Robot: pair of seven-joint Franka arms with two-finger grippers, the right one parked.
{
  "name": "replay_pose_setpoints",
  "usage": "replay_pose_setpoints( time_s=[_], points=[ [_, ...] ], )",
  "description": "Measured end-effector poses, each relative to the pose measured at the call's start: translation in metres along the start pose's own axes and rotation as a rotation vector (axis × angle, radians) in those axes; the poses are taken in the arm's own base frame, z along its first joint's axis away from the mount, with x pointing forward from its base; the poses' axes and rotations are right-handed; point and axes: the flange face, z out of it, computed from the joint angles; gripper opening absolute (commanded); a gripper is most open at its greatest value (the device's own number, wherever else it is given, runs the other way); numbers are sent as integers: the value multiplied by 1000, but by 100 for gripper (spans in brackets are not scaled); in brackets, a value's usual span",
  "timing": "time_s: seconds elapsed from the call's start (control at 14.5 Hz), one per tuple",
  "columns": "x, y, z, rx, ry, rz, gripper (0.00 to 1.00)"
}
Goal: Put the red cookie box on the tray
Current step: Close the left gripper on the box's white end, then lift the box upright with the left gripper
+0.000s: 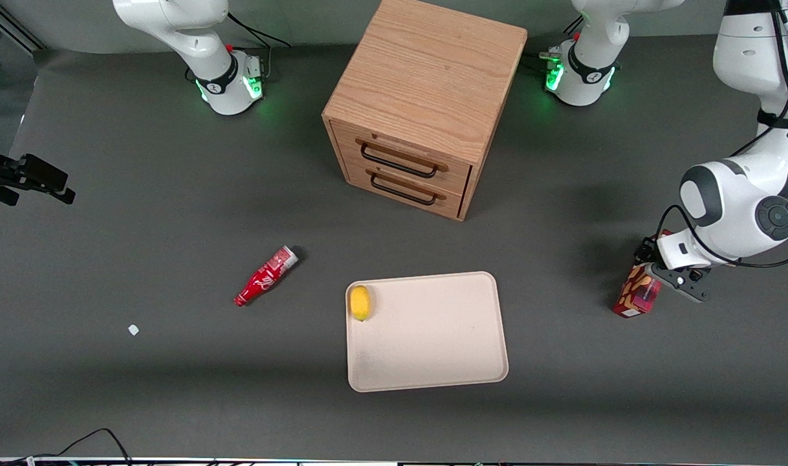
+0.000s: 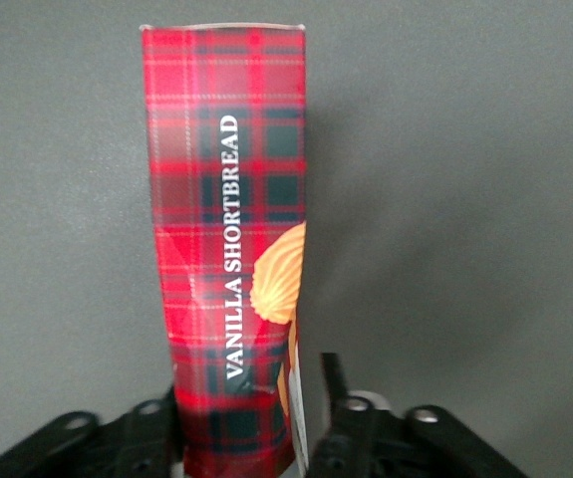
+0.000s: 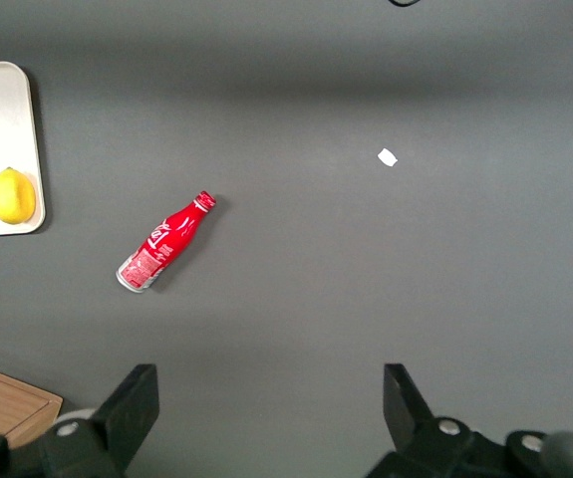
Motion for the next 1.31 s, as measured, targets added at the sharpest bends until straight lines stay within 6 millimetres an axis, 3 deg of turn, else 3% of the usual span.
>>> replay_pose_setpoints(
  time_s=[0.34, 0.55, 0.69, 0.97, 1.31],
  points=[
    [1, -1, -2, 3, 6, -2, 0],
    [7, -4, -21, 11, 26, -3, 0],
    [15, -6, -55, -21, 18, -5, 0],
    [27, -5, -151, -75, -2, -85, 0],
    [35, 22, -268, -105, -97, -208, 0]
  ],
)
